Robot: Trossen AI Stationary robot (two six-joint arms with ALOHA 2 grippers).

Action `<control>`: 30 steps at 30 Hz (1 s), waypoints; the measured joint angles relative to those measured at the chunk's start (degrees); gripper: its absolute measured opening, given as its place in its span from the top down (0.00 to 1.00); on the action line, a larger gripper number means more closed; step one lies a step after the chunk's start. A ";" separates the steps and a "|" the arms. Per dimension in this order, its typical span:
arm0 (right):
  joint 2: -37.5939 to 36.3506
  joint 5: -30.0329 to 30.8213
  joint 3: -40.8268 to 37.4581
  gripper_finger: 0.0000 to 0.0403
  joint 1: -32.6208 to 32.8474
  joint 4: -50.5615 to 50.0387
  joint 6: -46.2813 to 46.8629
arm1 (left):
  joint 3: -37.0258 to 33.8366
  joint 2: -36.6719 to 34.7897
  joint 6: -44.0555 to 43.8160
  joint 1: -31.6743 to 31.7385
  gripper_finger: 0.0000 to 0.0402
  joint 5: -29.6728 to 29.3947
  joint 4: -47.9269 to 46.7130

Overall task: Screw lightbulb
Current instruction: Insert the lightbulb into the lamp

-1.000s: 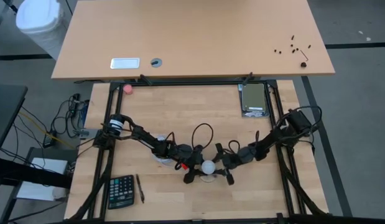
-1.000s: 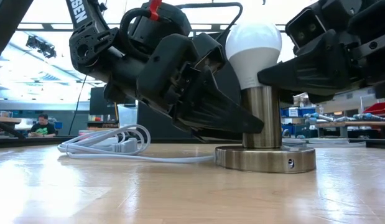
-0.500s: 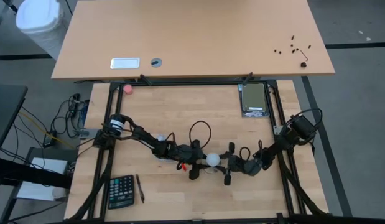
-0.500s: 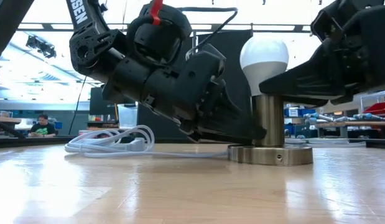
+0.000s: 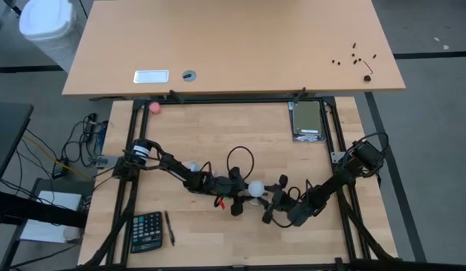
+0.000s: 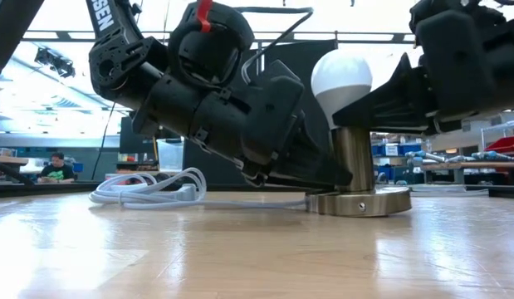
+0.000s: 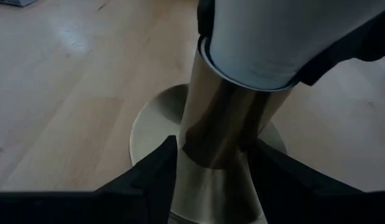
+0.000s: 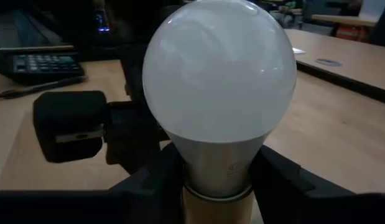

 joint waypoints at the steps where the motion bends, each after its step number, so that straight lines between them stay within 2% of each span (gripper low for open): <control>1: 0.00 0.17 0.10 0.57 -0.02 -0.45 0.56 | 0.00 0.00 0.01 0.00 0.51 0.00 0.02; 5: 0.00 0.19 -0.58 0.56 -0.02 -0.23 2.75 | -0.02 0.04 0.01 0.00 0.51 0.42 0.06; 8: -0.02 -0.73 -1.28 0.52 -0.04 0.82 3.94 | -0.02 0.04 0.02 0.00 0.51 0.97 0.05; 17: -0.60 -5.82 -3.96 0.18 0.13 6.46 -0.29 | 0.02 0.04 1.38 0.09 0.49 1.92 0.33; 20: -2.92 -8.23 -6.13 0.12 0.17 6.55 -2.08 | 0.07 0.04 2.15 0.30 0.47 3.70 0.42; 24: -7.79 -10.72 -9.96 0.10 -0.02 6.67 -3.12 | 0.07 -0.68 2.97 0.42 0.45 5.22 -1.22; 30: -14.44 -12.00 -15.52 0.14 -0.68 6.38 -4.15 | 0.02 -3.95 5.68 0.81 0.45 6.30 -7.63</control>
